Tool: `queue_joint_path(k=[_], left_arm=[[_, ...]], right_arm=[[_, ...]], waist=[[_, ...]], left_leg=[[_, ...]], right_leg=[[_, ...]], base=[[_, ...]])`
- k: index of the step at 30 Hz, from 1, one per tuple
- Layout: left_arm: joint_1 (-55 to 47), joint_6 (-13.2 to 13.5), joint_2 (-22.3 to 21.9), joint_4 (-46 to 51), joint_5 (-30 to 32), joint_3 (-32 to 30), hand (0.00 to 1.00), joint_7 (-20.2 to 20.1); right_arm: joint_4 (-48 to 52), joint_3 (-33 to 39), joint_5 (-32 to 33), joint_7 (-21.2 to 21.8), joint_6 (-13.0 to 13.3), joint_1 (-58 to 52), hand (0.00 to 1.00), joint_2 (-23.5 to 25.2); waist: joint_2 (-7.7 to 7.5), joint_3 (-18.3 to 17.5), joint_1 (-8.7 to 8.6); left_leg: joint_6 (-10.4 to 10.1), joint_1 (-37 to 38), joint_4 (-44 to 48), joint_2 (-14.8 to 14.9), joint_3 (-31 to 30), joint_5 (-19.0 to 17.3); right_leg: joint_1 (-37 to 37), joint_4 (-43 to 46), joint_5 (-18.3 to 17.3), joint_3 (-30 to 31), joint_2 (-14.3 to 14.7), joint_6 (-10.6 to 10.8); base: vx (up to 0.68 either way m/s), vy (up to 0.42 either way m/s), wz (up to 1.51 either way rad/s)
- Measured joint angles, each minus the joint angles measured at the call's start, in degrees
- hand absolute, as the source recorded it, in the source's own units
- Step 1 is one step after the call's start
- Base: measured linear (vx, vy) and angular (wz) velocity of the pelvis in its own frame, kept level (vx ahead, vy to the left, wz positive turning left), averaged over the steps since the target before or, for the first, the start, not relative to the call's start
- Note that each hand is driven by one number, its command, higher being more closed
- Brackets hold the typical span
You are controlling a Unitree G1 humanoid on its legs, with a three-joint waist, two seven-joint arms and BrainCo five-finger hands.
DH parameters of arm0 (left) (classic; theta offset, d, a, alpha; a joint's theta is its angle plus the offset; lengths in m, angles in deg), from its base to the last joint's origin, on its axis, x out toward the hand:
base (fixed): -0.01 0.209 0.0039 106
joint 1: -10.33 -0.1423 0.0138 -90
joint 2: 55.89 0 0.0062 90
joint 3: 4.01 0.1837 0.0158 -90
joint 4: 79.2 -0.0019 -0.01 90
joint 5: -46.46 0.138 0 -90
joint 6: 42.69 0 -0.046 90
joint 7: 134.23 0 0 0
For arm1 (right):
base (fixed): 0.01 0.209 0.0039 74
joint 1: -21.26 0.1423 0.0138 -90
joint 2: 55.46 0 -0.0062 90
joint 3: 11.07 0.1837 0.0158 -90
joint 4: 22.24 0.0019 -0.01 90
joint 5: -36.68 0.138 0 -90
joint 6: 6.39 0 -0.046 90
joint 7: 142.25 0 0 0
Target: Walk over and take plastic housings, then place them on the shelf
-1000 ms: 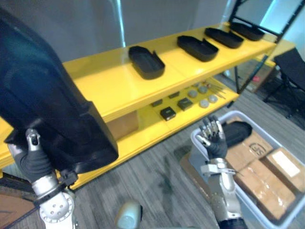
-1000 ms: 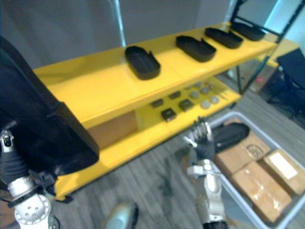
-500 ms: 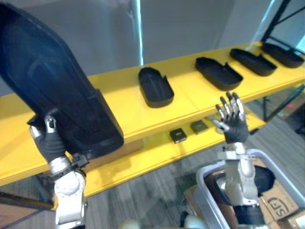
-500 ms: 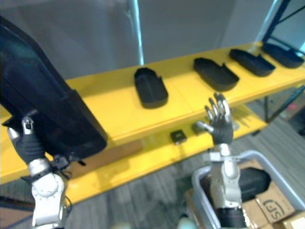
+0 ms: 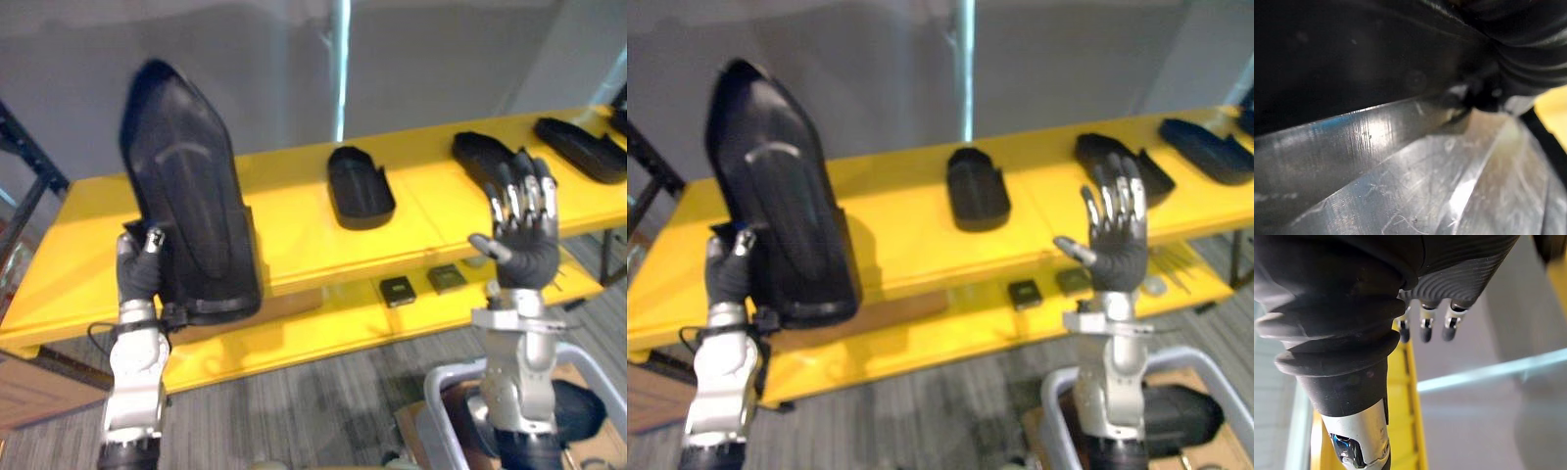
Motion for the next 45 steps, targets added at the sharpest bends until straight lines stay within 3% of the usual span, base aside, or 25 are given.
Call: queue_joint_path(k=[4, 7, 9, 14, 20, 26, 35, 40, 45], left_arm=[[8.8, -1.0, 6.1, -15.6, -2.6, 0.2, 1.00, -0.9], [16.5, -2.3, 10.7, -25.8, -3.1, 0.6, 1.00, -0.8], [22.2, -4.4, 13.2, -32.4, -4.7, 0.6, 1.00, -0.8], [32.4, -9.7, 17.6, -42.4, -7.3, 6.6, 1.00, -2.2], [38.4, -19.6, 19.3, -49.1, -7.3, 9.4, 1.00, -2.2], [40.8, -26.8, 19.3, -52.5, -7.1, 9.7, 1.00, -2.1], [45.2, -31.7, 19.3, -53.4, -7.1, 12.0, 1.00, -0.5], [48.9, -31.8, 19.3, -53.5, -7.2, 13.9, 1.00, 2.3], [49.3, -32.1, 19.3, -53.5, -9.3, 13.9, 1.00, 4.9]], right_arm=[[0.0, 1.8, 4.4, 3.2, -3.4, -4.8, 0.00, 0.1], [-0.1, 0.5, 7.6, 9.3, -6.7, -7.7, 0.00, -0.3], [0.0, -3.5, 7.8, 13.3, -9.3, -9.6, 0.00, -1.1], [0.0, -12.4, 8.0, 15.4, -13.6, -12.2, 0.00, -2.0], [0.0, -15.8, 7.1, 12.5, -13.9, -12.4, 0.00, -2.3], [0.0, -16.4, 7.2, 11.4, -14.2, -13.1, 0.00, -3.4], [3.9, -17.3, 7.9, 8.8, -14.5, -12.2, 0.00, -4.7], [4.3, -17.3, 10.0, 7.8, -14.5, -10.6, 0.00, -5.3], [4.5, -17.4, 10.0, 6.9, -14.5, -10.7, 0.00, -5.3]], waist=[[0.34, -0.1, -2.74], [0.71, -0.2, -4.66], [0.84, -0.2, -5.49], [1.22, 0.0, -6.70], [1.85, 0.4, -8.04], [1.24, 1.8, -9.35], [-0.34, 7.9, -9.66], [-1.33, 11.5, -9.58], [-1.08, 12.3, -9.59]], left_leg=[[-0.1, 0.7, -0.8, 0.0, 3.9, 0.1], [-0.2, 0.7, -1.6, 0.0, 6.7, 0.3], [-0.2, 0.7, -1.8, 0.0, 8.5, 0.3], [-0.4, 0.9, -1.8, 0.1, 9.6, 0.6], [-0.4, 0.3, -1.3, -0.2, 10.8, 0.6], [-0.4, -0.2, -0.5, -0.1, 11.2, 0.6], [-0.4, -2.5, 2.0, 0.1, 11.5, -0.4], [-0.2, -5.3, 5.2, 0.5, 11.6, -1.2], [-0.2, -6.4, 5.6, 0.6, 12.1, -1.4]], right_leg=[[-1.4, -1.9, 2.1, 3.7, 0.8, -0.1], [-2.4, -3.8, 4.1, 6.4, 1.3, 0.2], [-2.7, -5.7, 5.6, 8.0, 1.8, 0.1], [-2.9, -6.9, 6.9, 8.9, 1.9, 0.0], [-4.0, -6.8, 7.0, 10.1, 1.9, -0.1], [-4.2, -6.2, 6.8, 10.2, 1.8, -0.5], [-6.1, -5.0, 7.8, 10.4, 1.7, -0.3], [-8.2, -3.5, 7.8, 11.1, 1.6, -0.4], [-9.8, -2.6, 7.7, 11.5, 1.6, -0.5]], base=[[-0.04, 0.014, -0.51], [-0.03, 0.013, -0.46], [-0.02, 0.007, -0.38], [-0.01, -0.001, -0.12], [-0.03, 0.001, -0.07], [-0.04, -0.006, -0.01], [-0.04, 0.000, 0.01], [-0.02, 0.005, -0.01], [-0.01, 0.001, -0.03]])
